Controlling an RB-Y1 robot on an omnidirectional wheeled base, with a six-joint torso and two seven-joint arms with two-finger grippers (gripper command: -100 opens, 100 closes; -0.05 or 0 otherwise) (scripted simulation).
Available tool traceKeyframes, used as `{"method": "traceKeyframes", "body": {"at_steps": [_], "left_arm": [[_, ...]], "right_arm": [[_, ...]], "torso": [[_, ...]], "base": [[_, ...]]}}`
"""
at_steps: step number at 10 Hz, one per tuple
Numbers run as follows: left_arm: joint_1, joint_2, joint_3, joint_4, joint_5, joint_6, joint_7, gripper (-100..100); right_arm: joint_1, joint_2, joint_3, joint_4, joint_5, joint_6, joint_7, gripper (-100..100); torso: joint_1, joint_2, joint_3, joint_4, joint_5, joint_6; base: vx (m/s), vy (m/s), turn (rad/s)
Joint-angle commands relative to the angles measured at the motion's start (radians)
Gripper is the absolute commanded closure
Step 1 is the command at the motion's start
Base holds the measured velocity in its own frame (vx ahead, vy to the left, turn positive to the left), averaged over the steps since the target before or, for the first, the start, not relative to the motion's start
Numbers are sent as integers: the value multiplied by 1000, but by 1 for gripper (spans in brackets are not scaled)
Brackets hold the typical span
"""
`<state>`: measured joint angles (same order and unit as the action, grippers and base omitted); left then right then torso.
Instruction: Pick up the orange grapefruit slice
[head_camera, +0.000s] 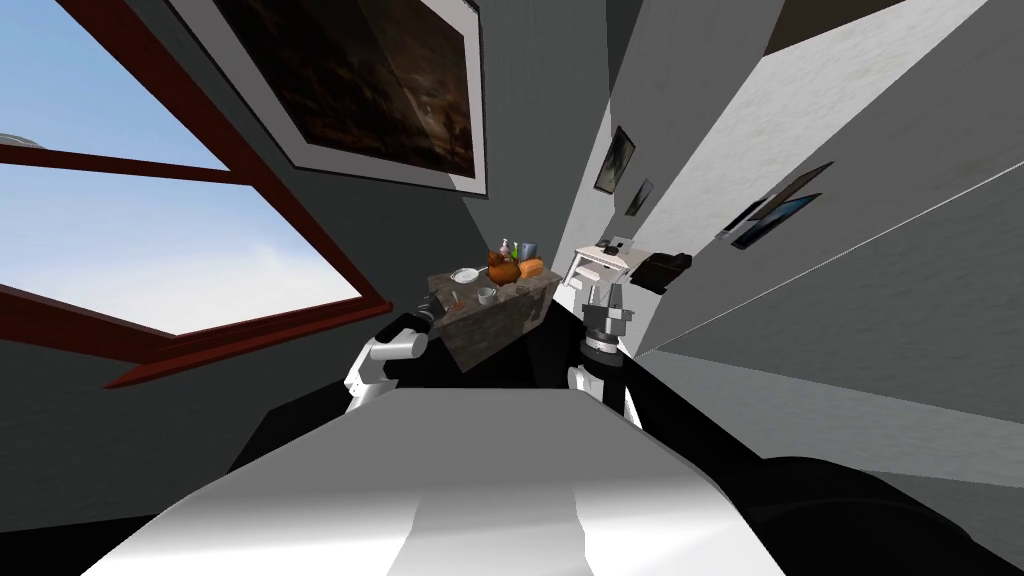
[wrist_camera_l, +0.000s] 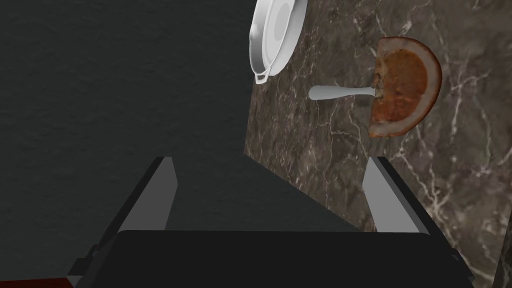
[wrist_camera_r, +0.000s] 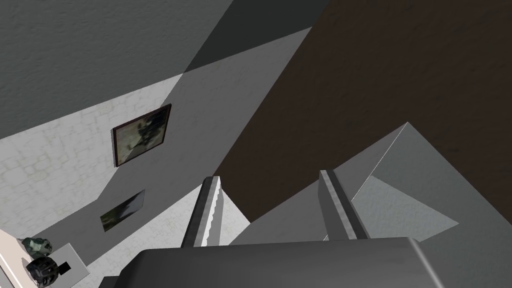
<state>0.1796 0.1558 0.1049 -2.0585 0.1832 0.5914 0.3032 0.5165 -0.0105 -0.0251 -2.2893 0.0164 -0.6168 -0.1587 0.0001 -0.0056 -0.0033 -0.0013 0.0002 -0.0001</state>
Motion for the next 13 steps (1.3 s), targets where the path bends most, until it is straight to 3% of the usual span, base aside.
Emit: {"method": "traceKeyframes", "body": {"at_steps": [1, 9, 11, 12, 13], "left_arm": [[-17, -5, -8, 16, 8, 46, 16, -100], [-61, -20, -54, 131, 70, 234, 95, -100], [-58, -26, -57, 134, 63, 228, 94, -100], [-58, -26, -58, 135, 63, 232, 96, 0], [-83, -13, -36, 175, 71, 221, 95, -100]], "right_arm": [[0, 0, 0, 0, 0, 0, 0, 0], [0, 0, 0, 0, 0, 0, 0, 0], [0, 0, 0, 0, 0, 0, 0, 0], [0, 0, 0, 0, 0, 0, 0, 0], [0, 0, 0, 0, 0, 0, 0, 0]], "torso": [[0, 0, 0, 0, 0, 0], [-1, 0, 0, 0, 0, 0], [0, -1, 0, 0, 0, 0], [0, 2, 1, 0, 0, 0], [0, 4, 2, 1, 0, 0]], "base": [[67, 4, 38], [88, -6, 53], [67, -4, 17], [8, -1, 0], [-33, -10, -136]]}}
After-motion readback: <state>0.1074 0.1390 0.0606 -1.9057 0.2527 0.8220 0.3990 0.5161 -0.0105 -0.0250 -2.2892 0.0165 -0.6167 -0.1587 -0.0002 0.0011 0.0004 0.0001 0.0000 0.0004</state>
